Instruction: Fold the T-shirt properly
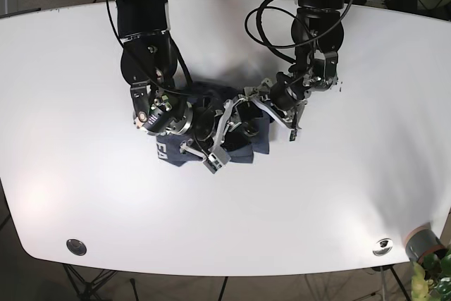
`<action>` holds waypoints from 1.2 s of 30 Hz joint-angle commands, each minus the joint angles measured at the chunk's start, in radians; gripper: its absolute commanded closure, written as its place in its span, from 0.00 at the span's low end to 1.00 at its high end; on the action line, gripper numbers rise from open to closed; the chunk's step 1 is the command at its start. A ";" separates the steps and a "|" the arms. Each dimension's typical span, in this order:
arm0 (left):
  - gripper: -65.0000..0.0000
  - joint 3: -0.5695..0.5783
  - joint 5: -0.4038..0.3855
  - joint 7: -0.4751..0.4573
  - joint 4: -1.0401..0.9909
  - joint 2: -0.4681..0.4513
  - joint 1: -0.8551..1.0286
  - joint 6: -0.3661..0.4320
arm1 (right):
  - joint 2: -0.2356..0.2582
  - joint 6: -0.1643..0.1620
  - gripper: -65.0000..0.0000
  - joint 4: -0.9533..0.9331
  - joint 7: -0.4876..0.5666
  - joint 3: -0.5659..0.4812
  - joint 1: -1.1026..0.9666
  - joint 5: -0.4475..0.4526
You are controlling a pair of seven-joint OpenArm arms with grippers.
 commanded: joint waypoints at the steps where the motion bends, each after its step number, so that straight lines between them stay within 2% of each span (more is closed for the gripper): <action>1: 0.41 -0.002 -0.085 -0.018 0.024 -0.002 -0.016 -0.009 | -0.004 0.005 0.32 0.017 0.023 0.000 0.029 0.022; 3: 0.44 -0.016 -0.137 -0.018 0.045 -0.011 -0.016 -0.009 | -0.002 0.005 0.26 0.015 0.023 0.000 0.029 0.022; 7: 0.63 -0.066 -0.223 -0.010 0.108 -0.054 0.004 -0.009 | -0.001 0.005 0.25 0.023 0.023 0.000 0.029 0.028; 10: 0.66 -0.086 -0.265 -0.009 0.157 -0.108 0.029 -0.009 | 0.010 0.005 0.25 0.073 0.023 0.004 0.018 0.027; 12: 0.66 -0.109 -0.283 -0.009 0.189 -0.150 0.058 -0.009 | 0.041 0.005 0.25 0.123 0.023 0.004 -0.008 0.030; 16: 0.66 -0.154 -0.281 -0.014 0.205 -0.220 0.078 -0.009 | 0.065 0.005 0.25 0.192 0.023 0.004 -0.035 0.024; 22: 0.66 -0.140 -0.278 -0.015 0.188 -0.295 0.076 -0.009 | 0.107 0.005 0.25 0.208 0.022 0.000 -0.081 0.022; 26: 0.66 -0.088 -0.217 -0.017 0.188 -0.300 0.070 -0.009 | 0.099 0.005 0.25 0.175 0.023 0.000 -0.091 -0.054; 29: 0.66 -0.028 -0.156 -0.018 0.188 -0.295 0.046 -0.009 | 0.065 0.005 0.33 0.139 0.040 0.000 -0.091 -0.157; 31: 0.67 0.007 -0.131 -0.018 0.171 -0.280 0.026 -0.009 | 0.048 0.005 0.42 0.106 0.082 0.000 -0.091 -0.220; 33: 0.67 0.026 -0.119 -0.018 0.151 -0.248 0.015 -0.009 | 0.034 0.005 0.50 0.070 0.117 0.000 -0.089 -0.263; 36: 0.75 0.030 -0.116 -0.018 0.119 -0.223 0.012 -0.009 | 0.027 0.005 0.57 0.024 0.143 0.000 -0.085 -0.292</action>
